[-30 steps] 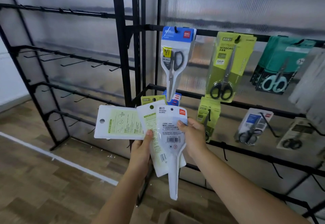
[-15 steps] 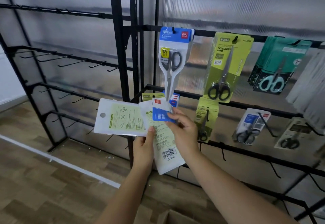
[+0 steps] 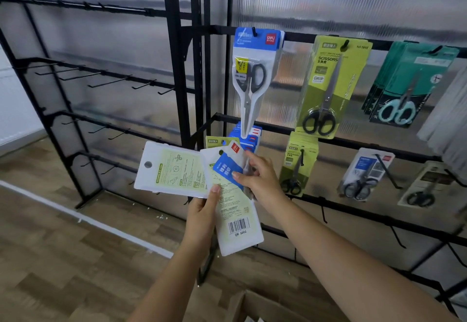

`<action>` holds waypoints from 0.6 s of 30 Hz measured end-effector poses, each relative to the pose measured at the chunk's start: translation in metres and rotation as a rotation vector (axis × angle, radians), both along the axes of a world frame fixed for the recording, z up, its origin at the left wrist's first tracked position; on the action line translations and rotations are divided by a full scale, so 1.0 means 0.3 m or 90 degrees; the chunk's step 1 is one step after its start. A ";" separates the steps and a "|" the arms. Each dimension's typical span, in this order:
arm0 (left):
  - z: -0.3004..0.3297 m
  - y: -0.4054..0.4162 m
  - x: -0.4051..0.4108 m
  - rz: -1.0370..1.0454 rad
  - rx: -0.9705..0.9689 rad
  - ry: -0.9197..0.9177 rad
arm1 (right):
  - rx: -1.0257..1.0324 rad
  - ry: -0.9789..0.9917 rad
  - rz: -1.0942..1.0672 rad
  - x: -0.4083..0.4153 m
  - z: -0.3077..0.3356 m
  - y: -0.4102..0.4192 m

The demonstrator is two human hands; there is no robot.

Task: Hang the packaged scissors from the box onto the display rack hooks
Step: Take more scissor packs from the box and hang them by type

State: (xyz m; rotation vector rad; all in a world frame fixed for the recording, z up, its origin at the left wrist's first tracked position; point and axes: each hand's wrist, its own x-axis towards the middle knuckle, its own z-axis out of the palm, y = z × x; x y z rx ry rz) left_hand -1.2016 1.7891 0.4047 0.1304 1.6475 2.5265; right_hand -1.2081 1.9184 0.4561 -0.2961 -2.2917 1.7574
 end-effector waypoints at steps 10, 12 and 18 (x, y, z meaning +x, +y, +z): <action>-0.051 -0.039 -0.006 0.048 -0.067 -0.027 | 0.039 0.029 -0.085 -0.057 -0.075 -0.011; -0.055 -0.061 -0.019 0.068 -0.066 -0.026 | 0.085 0.077 -0.135 -0.073 -0.070 -0.005; 0.003 -0.114 -0.091 0.053 -0.061 0.008 | 0.115 0.199 -0.136 -0.107 0.036 0.040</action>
